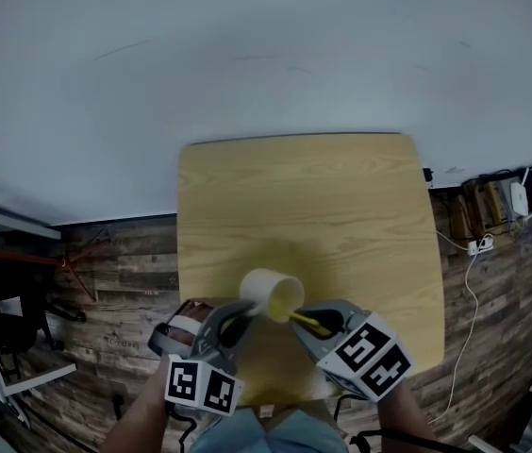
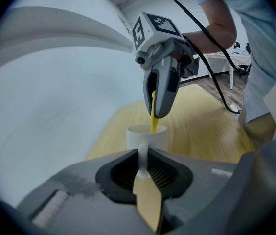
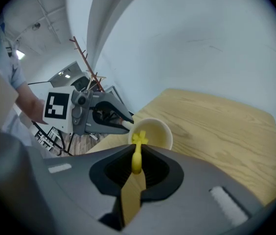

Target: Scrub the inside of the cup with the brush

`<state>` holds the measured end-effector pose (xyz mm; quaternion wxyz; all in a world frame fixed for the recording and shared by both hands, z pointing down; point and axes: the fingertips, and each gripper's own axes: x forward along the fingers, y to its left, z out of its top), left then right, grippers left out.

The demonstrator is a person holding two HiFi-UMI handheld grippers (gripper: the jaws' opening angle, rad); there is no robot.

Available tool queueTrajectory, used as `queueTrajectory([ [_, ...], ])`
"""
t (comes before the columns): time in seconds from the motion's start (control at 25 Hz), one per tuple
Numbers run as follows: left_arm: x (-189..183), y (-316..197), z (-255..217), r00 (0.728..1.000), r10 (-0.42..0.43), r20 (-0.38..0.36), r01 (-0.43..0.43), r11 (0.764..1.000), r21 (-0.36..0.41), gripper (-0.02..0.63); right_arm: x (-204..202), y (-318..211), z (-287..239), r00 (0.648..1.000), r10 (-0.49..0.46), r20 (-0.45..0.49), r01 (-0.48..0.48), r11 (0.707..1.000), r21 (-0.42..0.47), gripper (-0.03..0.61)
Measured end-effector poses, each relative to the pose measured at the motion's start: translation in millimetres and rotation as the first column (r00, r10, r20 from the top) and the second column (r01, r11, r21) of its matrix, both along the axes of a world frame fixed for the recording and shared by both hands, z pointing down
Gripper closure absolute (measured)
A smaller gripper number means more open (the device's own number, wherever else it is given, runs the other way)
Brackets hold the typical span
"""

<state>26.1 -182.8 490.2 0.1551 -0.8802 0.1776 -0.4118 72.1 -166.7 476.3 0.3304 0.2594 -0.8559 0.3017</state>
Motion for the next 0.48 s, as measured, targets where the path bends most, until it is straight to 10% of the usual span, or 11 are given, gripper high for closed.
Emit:
queueTrajectory([
  [0.48,2,8,-1,1.000,0.020,0.018,-0.020,1.000,0.014,0.537,25,-18,-15,0.992,0.106,-0.064,-0.096,0.985,0.141,0.538],
])
